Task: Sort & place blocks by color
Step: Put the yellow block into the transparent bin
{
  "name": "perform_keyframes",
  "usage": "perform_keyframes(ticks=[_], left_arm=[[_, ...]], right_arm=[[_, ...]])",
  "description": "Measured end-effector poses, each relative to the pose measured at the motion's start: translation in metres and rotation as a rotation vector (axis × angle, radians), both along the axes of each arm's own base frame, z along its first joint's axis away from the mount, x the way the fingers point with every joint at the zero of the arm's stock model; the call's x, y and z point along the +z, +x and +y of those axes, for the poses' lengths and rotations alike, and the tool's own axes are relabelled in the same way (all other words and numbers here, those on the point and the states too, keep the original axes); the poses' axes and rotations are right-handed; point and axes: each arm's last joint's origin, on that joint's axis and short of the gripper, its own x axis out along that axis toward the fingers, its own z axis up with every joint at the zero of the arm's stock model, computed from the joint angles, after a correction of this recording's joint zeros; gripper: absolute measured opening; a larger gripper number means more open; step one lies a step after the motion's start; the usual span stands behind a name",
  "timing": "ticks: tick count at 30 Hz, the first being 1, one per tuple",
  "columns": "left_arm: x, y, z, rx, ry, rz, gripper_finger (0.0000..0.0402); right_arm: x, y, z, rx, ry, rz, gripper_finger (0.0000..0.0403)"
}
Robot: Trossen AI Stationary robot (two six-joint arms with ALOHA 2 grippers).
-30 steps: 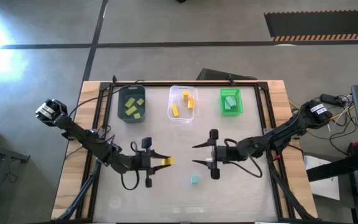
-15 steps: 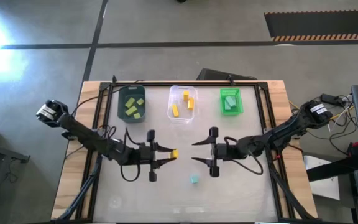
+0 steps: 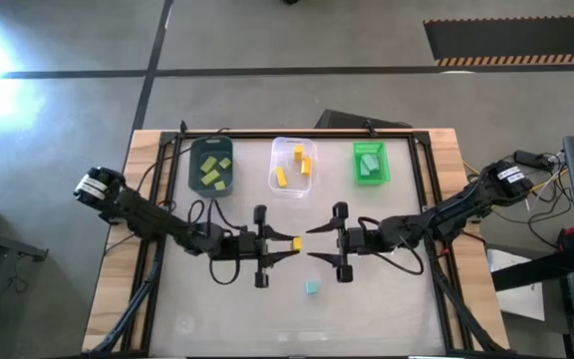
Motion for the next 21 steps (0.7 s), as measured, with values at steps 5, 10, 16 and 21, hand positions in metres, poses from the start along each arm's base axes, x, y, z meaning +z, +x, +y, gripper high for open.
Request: perform_keyframes(ticks=[5,10,16,21], left_arm=[[-0.002,0.016,0.006,-0.018,0.008,-0.019,0.0090],[-0.004,0.028,0.007,-0.040,0.007,-0.056,0.0090],[-0.006,0.036,0.012,-0.040,0.016,-0.050,0.0090],[-0.007,0.036,0.014,-0.044,0.020,-0.050,0.0090]], right_arm=[[-0.001,0.001,-0.004,-0.017,-0.005,0.009,0.0231],[0.000,0.001,-0.004,-0.009,-0.006,0.005,0.0231],[0.000,0.002,-0.004,-0.021,-0.034,0.004,0.0230],[0.000,0.002,-0.004,-0.027,-0.064,0.002,0.0195]])
